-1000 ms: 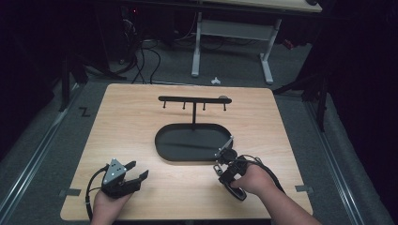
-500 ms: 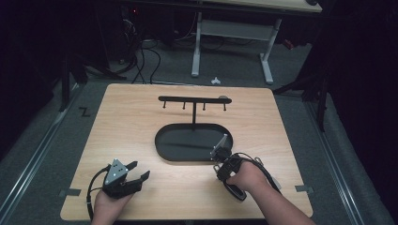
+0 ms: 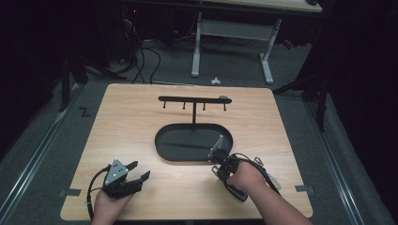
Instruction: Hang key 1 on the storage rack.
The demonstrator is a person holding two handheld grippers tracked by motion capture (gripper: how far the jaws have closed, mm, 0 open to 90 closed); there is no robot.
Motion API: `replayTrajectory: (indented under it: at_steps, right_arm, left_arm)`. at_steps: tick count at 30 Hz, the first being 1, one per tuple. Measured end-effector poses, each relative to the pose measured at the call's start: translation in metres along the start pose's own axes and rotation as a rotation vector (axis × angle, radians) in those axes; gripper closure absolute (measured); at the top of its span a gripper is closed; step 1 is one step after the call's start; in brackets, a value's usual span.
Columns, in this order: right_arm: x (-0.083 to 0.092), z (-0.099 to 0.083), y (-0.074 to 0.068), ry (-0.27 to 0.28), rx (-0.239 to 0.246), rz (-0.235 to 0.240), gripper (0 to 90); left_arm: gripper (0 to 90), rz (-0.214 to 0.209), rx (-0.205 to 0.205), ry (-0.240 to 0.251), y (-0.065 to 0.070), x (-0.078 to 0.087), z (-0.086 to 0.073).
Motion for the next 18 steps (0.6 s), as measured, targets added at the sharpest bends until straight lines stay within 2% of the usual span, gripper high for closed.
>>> replayTrajectory:
  at_steps: [7,14,15,18]
  right_arm:
    - [0.0001,-0.0008,-0.0014,0.007,0.04,-0.009,80.6]
    - [0.001,-0.0029,-0.0024,0.029,0.047,-0.009,81.0]
    - [0.0039,-0.0044,-0.0033,0.053,0.055,0.015,81.0]
    - [0.0097,-0.0069,-0.0024,0.07,0.044,0.025,81.0]
  left_arm:
    - [37.3,-0.003,-0.006,0.0,0.0009,-0.0002,-0.0001]
    - [37.4,-0.015,-0.019,0.018,0.0023,0.0012,0.0]
    - [37.4,-0.016,-0.022,0.016,0.0021,0.0012,-0.0003]
    - [37.4,-0.017,-0.021,0.014,0.0019,0.0006,-0.0005]
Point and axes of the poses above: each handheld gripper's, and its own axes: x roughly backward along the jaws, z roughly out of its top, y roughly to its right, the point moved 3 cm from there along -x, roughly forward along the jaws, and after that the axes turned 14 degrees about x, right-handed, at the moved point
